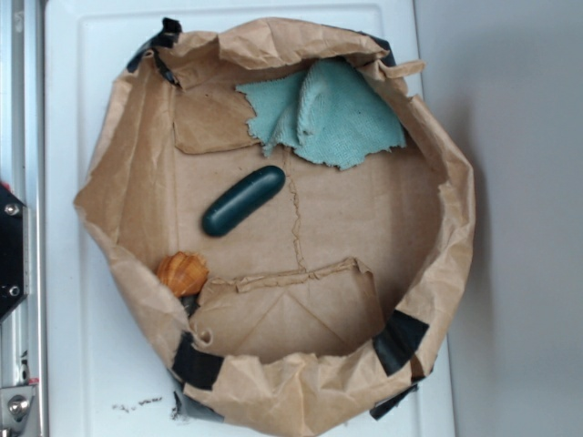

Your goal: Grab the shell.

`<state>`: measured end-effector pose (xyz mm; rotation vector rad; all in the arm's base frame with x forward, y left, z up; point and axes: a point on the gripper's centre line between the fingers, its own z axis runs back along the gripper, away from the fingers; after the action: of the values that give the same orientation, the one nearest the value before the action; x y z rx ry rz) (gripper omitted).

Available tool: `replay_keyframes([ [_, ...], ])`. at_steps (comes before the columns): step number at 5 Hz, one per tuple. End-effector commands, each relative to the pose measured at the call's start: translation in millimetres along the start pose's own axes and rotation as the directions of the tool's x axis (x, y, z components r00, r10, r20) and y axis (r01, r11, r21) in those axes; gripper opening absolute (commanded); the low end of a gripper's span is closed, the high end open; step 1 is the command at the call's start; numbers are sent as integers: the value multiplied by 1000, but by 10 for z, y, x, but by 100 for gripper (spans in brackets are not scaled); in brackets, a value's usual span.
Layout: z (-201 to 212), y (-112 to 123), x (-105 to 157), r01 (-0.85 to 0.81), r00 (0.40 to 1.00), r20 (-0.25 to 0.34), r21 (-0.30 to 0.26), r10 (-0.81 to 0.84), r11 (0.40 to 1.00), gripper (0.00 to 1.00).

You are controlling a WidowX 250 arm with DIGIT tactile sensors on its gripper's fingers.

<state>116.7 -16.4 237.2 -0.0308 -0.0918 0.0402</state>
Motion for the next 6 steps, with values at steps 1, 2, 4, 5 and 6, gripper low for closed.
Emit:
replay_keyframes([
  [1,0,0,0,0,1000,0,0,0,1000,100],
  [2,-160,-237,278,-48,998,-33,23,49,999,100],
  [4,-394,-398,924,-228,971,-60,39,230,973,100],
  [5,-565,-257,1095,-359,928,-89,54,362,932,100],
  [6,-716,-1,1206,-516,840,-170,42,515,855,100],
])
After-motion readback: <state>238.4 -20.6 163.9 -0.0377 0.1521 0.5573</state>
